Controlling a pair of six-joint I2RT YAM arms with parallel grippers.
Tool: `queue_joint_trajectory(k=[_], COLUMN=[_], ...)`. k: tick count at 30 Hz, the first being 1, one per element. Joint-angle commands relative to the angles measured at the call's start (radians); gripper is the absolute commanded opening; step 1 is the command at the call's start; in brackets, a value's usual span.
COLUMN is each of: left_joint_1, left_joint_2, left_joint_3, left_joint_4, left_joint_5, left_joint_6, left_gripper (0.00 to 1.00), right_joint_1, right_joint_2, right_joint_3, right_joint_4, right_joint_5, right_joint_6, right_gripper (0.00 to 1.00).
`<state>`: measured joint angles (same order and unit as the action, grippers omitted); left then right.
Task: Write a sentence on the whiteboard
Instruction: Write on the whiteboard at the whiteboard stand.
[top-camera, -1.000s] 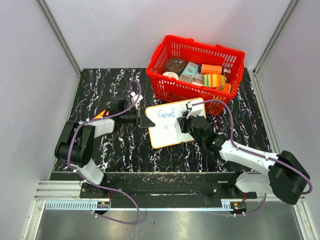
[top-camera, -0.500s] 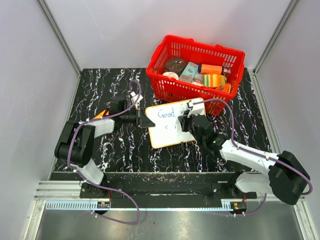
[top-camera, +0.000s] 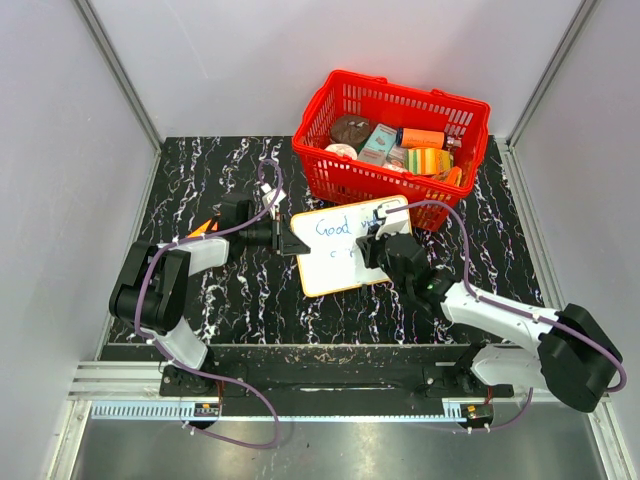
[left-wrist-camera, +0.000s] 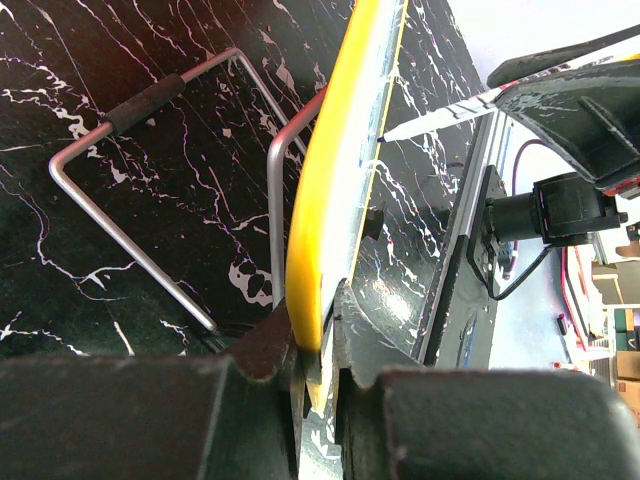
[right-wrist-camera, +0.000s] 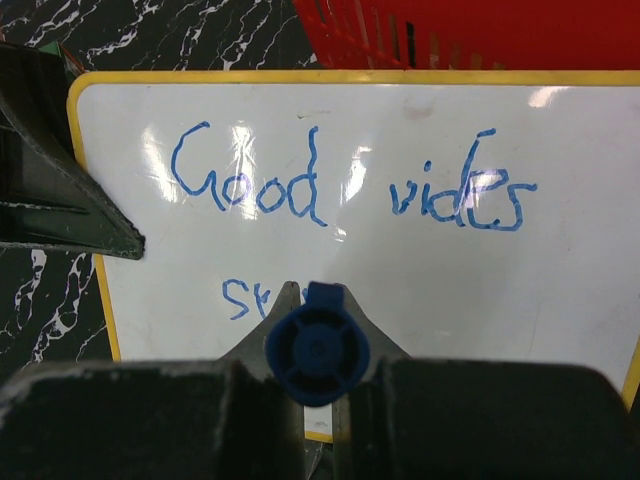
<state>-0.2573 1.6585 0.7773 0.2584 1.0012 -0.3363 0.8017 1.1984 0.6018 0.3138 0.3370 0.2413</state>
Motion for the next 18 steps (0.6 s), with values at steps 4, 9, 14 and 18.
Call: queue_joint_trajectory(k=[4, 9, 14, 18], left_joint_1=[-0.02, -0.02, -0.02, -0.02], left_joint_2=[0.04, 0.041, 0.038, 0.038], left_joint_3=[-0.009, -0.009, -0.01, -0.01], left_joint_4=[-0.05, -0.051, -0.05, -0.05], left_joint_5=[-0.157, -0.159, -0.157, -0.157], left_joint_6=[0.122, 0.123, 0.122, 0.122], left_gripper=[0.0, 0.0, 0.0, 0.0], right_joint_1=[-0.007, -0.007, -0.007, -0.007], right_joint_2=[-0.017, -0.008, 0.012, 0.026], right_joint_3=[-0.011, -0.004, 0.012, 0.021], right_joint_4=[0.018, 0.027, 0.033, 0.044], right_joint_5=[-0.007, -0.003, 0.014, 0.027], right_joint_6=[0.007, 0.007, 0.009, 0.01], right_gripper=[0.0, 0.0, 0.0, 0.0])
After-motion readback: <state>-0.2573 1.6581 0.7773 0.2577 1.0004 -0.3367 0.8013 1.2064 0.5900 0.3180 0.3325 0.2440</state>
